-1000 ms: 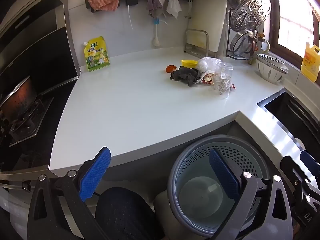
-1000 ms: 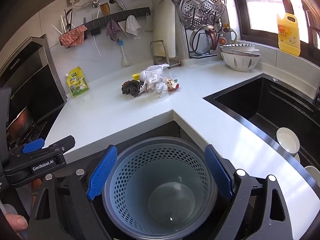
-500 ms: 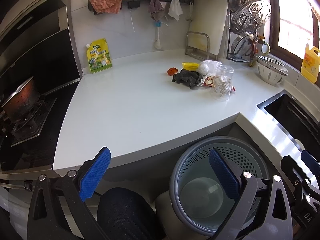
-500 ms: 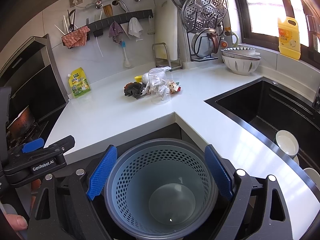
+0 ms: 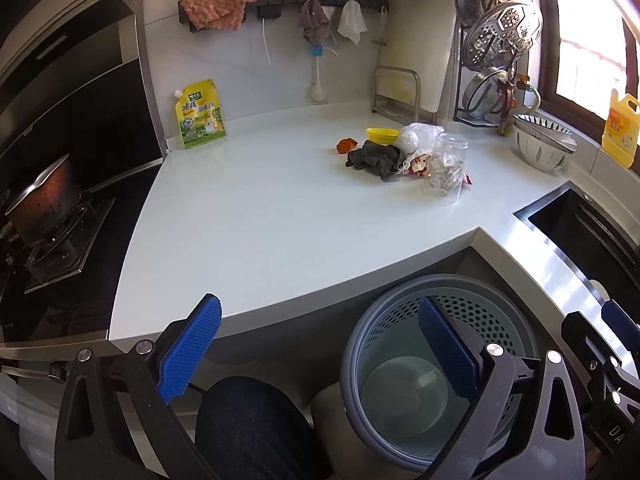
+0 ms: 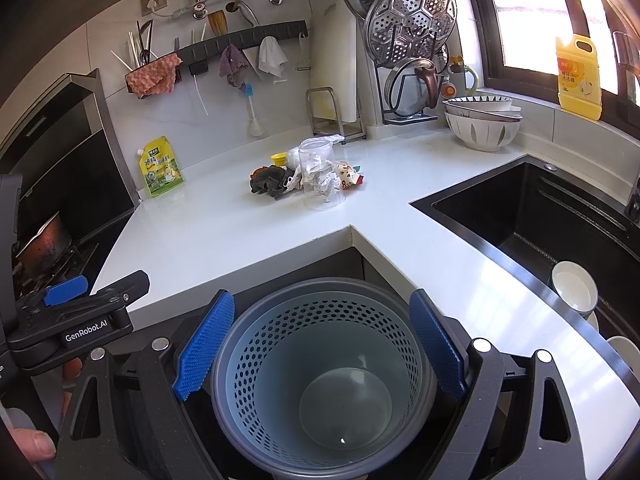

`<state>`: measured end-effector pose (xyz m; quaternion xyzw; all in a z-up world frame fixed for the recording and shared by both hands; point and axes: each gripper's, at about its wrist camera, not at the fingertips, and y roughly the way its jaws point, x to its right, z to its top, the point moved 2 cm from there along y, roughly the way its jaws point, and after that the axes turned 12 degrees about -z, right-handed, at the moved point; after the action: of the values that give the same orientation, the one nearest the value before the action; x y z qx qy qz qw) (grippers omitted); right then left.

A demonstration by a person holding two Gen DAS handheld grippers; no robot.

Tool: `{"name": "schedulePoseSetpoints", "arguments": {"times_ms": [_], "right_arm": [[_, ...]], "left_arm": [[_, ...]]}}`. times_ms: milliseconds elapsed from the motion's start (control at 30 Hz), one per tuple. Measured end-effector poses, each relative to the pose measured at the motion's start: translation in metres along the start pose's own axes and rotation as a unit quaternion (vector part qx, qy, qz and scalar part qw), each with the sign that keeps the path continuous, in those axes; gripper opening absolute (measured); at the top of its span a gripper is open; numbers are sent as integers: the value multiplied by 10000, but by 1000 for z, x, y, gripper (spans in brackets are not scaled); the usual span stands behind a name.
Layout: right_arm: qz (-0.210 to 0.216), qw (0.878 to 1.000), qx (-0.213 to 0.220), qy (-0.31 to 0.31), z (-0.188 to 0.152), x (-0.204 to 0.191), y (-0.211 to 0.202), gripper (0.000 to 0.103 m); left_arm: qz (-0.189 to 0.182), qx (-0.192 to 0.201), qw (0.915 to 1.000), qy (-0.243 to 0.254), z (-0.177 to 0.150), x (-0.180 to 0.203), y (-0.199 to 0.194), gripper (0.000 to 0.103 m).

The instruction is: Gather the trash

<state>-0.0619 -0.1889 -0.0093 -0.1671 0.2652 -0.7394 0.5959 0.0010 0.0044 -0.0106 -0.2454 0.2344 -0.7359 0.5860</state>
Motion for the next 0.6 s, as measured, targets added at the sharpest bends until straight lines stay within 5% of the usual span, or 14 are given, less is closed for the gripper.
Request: {"name": "schedulePoseSetpoints", "arguments": {"times_ms": [600], "right_arm": [[38,10000,30,15,1,1,-2,85]], "left_arm": [[-6,12,10000,6,4,-6,-9,97]]}}
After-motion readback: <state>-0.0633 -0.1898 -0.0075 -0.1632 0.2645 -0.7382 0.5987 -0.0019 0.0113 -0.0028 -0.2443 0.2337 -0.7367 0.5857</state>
